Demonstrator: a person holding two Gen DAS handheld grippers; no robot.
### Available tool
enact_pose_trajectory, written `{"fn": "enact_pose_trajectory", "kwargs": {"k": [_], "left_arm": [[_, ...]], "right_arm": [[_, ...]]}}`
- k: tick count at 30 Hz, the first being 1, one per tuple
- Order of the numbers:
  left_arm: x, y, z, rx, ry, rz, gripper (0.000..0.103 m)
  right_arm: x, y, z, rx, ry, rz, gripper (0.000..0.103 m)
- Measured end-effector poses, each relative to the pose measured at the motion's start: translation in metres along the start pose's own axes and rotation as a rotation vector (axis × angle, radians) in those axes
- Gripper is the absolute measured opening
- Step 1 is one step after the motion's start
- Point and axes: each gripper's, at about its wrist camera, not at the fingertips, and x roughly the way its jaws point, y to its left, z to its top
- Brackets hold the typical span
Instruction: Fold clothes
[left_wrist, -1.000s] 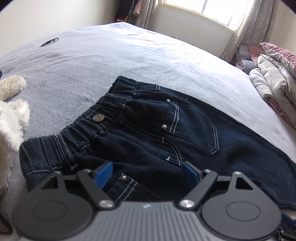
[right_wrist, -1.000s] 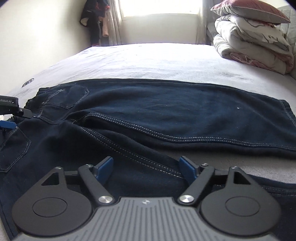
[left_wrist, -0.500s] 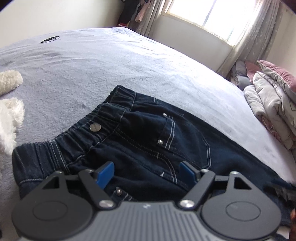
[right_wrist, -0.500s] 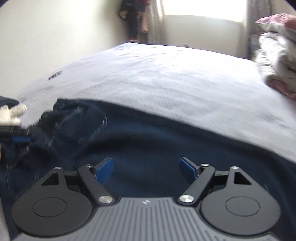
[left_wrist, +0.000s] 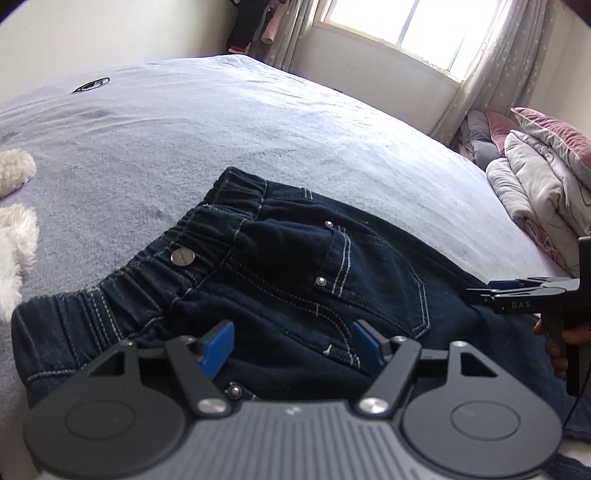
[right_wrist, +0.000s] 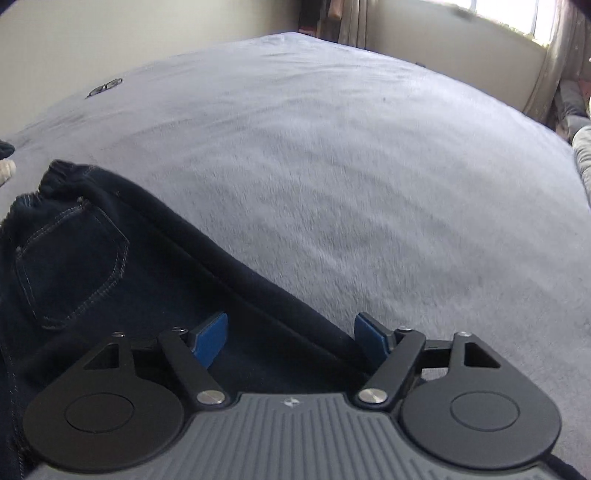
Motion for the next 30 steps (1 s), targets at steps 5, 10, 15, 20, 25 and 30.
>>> {"fn": "enact_pose_trajectory", "kwargs": {"k": [5, 10, 15, 20, 25, 30], "left_arm": [[0.001, 0.003, 0.000, -0.012, 0.009, -0.005, 0.071], [0.003, 0.010, 0.002, -0.037, 0.032, -0.007, 0.071], [0.003, 0.016, 0.004, -0.063, 0.051, -0.009, 0.071], [-0.012, 0.023, 0.006, -0.115, 0.013, -0.047, 0.070], [-0.033, 0.034, 0.009, -0.190, -0.056, -0.111, 0.070], [-0.056, 0.042, 0.005, -0.236, -0.112, -0.199, 0.070]], "right_arm": [[-0.011, 0.013, -0.005, -0.017, -0.032, -0.051, 0.022], [-0.047, 0.044, -0.008, -0.141, -0.064, -0.150, 0.011], [-0.107, 0.070, -0.011, -0.162, -0.128, -0.184, 0.009], [-0.159, 0.100, -0.023, -0.177, -0.173, -0.219, 0.008], [-0.193, 0.137, -0.048, -0.206, -0.189, -0.229, 0.008], [-0.203, 0.168, -0.079, -0.207, -0.187, -0.227, 0.008]]}}
